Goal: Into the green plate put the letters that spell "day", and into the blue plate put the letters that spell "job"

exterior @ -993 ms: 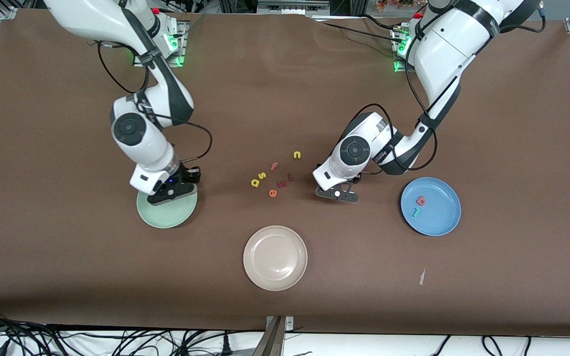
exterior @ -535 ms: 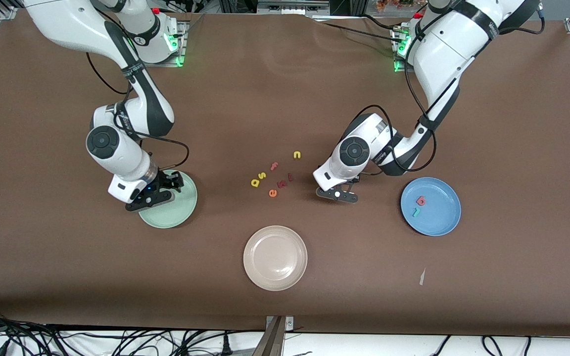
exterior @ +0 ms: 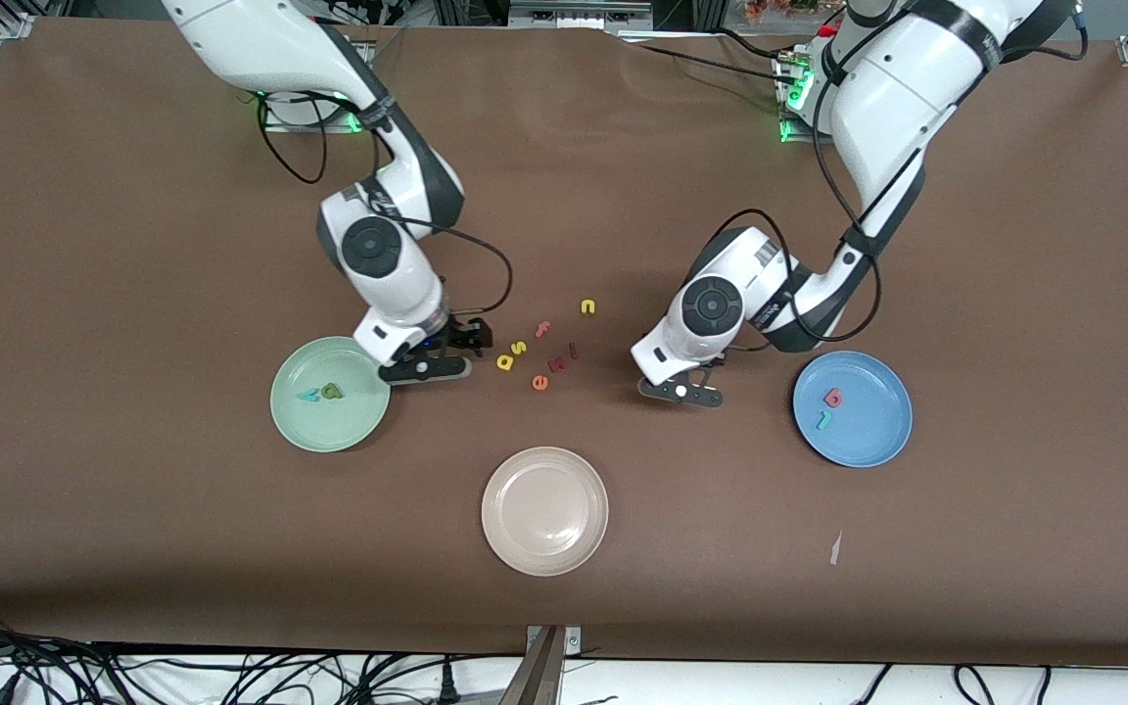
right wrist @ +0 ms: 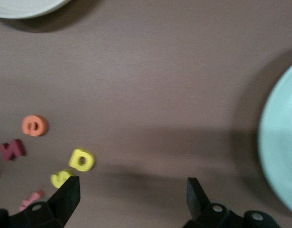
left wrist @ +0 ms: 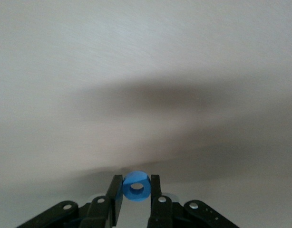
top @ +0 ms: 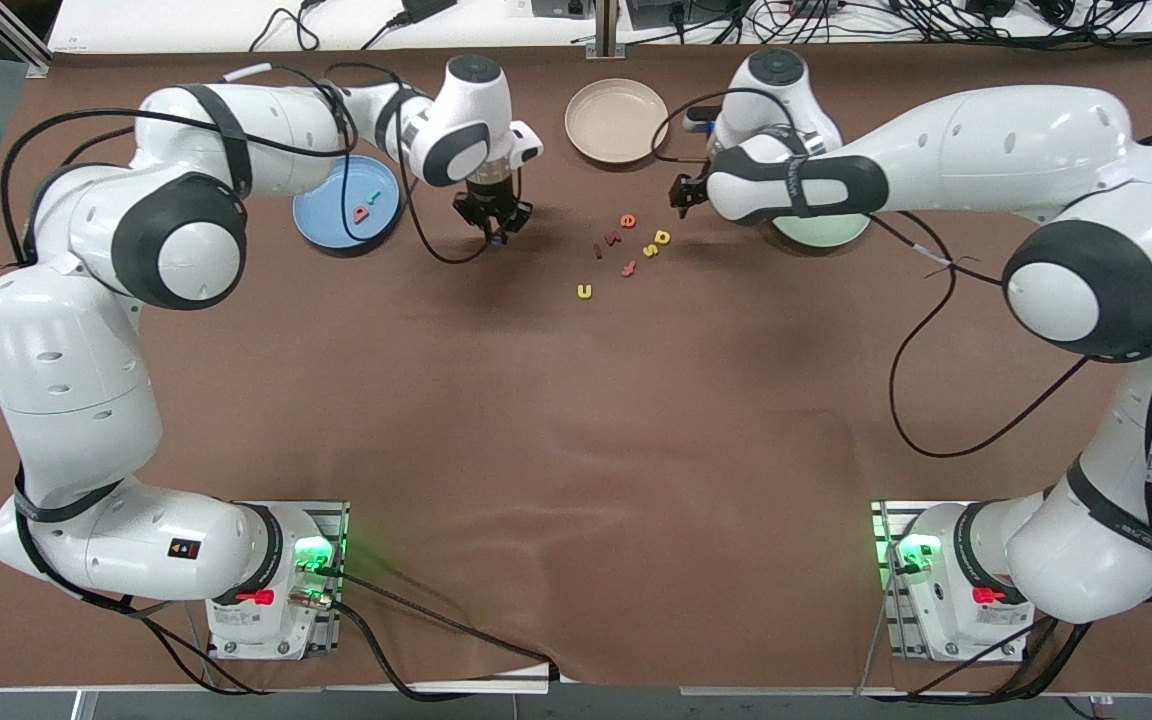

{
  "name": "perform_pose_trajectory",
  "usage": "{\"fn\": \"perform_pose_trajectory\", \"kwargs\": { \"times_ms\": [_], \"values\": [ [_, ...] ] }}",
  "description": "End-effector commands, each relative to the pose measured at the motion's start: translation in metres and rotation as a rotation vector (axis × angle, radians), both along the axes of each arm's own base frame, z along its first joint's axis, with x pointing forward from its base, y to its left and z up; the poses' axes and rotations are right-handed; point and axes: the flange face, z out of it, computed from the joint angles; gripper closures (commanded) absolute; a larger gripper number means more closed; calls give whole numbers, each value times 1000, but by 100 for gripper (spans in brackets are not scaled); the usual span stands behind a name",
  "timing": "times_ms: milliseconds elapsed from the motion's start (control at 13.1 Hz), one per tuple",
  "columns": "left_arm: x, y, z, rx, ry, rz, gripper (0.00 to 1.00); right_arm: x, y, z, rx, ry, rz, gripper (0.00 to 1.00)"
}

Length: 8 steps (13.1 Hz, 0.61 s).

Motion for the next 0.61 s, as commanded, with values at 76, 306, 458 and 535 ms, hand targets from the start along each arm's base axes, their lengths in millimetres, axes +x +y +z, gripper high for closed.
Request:
{"fn": "perform_pose_trajectory", "kwargs": {
  "times_ms": [76, 306, 458, 535],
  "values": [
    [30, 70, 45, 41, -1, -139, 97, 3, 21, -24, -22, 3, -181, 1],
    [55, 142, 66, 16, 7, -294, 96, 0, 39, -49, -23, -10, -335, 5],
    [60, 193, 62, 5, 75, -369, 96, -1, 57, -53, -13, -17, -389, 5],
    [56, 214, 54, 2, 127, -388, 96, -4, 62, -59, -17, -14, -391, 5]
  ]
}}
